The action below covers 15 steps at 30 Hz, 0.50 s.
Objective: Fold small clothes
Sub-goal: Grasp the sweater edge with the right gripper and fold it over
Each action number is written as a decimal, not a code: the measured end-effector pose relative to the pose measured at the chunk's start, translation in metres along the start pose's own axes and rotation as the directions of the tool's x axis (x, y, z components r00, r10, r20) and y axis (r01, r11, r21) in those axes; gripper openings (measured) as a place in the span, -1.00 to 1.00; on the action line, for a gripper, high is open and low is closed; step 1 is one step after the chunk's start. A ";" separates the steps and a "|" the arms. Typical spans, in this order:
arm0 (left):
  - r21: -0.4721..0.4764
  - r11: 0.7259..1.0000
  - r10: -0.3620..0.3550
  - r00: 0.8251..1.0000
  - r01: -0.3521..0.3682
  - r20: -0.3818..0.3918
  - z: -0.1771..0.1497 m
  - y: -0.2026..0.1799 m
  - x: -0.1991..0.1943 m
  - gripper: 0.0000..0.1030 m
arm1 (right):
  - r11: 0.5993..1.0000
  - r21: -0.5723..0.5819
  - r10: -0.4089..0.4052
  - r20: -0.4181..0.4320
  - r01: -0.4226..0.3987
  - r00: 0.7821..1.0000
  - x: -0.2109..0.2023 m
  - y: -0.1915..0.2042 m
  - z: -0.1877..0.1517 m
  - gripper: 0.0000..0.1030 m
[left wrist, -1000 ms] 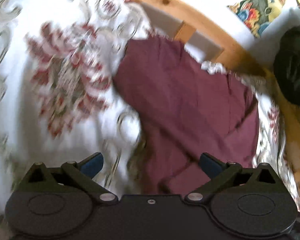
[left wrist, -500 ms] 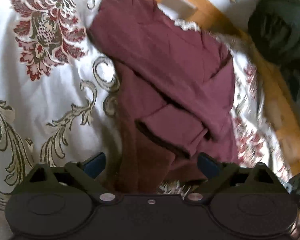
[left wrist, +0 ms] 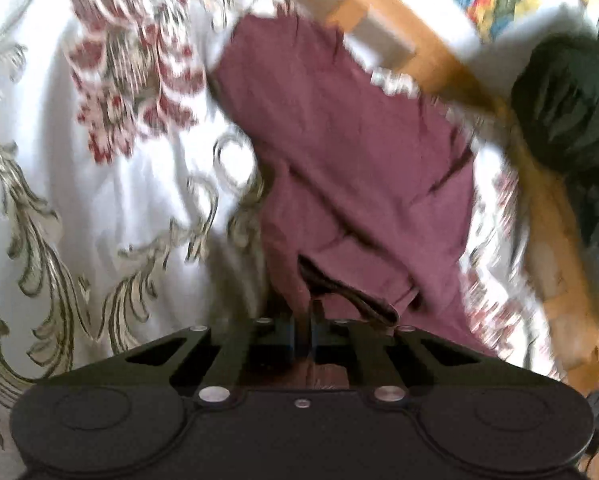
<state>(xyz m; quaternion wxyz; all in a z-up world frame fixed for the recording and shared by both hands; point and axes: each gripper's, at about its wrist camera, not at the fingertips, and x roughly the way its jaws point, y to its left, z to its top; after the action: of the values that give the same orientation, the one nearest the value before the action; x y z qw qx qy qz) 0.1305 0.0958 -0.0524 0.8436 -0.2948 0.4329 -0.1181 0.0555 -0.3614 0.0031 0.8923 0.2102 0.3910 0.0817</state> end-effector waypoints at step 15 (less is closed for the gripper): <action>-0.062 0.993 0.095 0.989 -0.103 -0.109 -0.005 0.018 0.005 -0.89 | 0.991 -0.034 -0.131 -0.034 0.130 0.991 -0.006 -0.021 0.004 -0.73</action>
<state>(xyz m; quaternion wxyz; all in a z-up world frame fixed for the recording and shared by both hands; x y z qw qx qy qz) 0.1284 0.1056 -0.0688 0.8139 -0.2947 0.4948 -0.0769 0.0540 -0.3833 0.0009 0.8918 0.1686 0.4185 0.0331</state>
